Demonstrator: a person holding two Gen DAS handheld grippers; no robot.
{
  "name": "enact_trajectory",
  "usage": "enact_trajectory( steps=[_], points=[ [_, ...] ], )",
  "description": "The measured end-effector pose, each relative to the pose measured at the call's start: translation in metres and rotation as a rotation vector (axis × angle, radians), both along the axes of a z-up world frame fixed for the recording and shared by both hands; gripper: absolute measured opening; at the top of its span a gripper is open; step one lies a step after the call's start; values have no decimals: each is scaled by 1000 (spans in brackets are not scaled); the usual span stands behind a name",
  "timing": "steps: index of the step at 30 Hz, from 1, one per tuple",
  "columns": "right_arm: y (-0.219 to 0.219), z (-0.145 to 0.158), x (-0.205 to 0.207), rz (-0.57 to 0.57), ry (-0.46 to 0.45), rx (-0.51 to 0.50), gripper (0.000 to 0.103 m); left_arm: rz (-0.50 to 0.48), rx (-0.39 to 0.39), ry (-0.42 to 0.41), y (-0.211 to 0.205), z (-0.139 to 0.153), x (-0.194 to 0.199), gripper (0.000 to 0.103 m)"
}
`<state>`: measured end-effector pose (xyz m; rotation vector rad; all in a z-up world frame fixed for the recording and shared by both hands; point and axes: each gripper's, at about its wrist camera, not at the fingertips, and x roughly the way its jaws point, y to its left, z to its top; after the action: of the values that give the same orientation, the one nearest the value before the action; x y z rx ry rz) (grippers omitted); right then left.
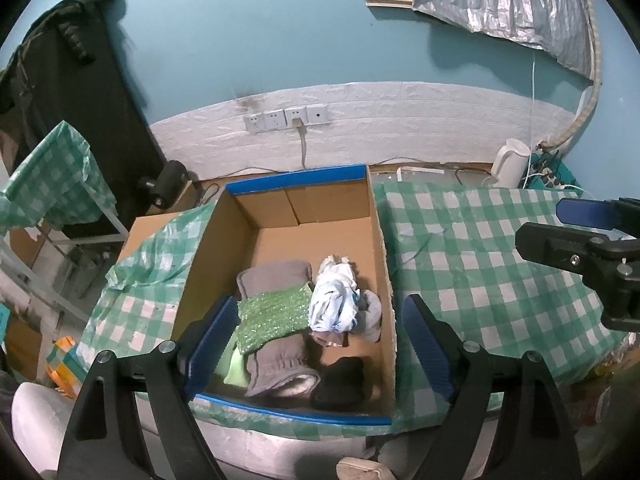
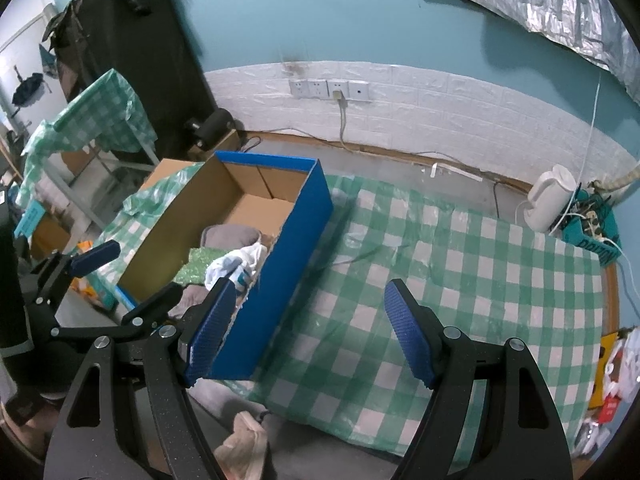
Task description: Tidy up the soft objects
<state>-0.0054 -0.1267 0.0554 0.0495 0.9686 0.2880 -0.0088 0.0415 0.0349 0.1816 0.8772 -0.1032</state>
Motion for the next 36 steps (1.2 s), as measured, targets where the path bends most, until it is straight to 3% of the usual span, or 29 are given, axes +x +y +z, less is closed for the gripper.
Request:
enact_trajectory(
  steps=[36],
  points=[
    [1, 1, 0, 0, 1, 0, 77, 25, 15, 20, 6, -7, 3, 85]
  ],
)
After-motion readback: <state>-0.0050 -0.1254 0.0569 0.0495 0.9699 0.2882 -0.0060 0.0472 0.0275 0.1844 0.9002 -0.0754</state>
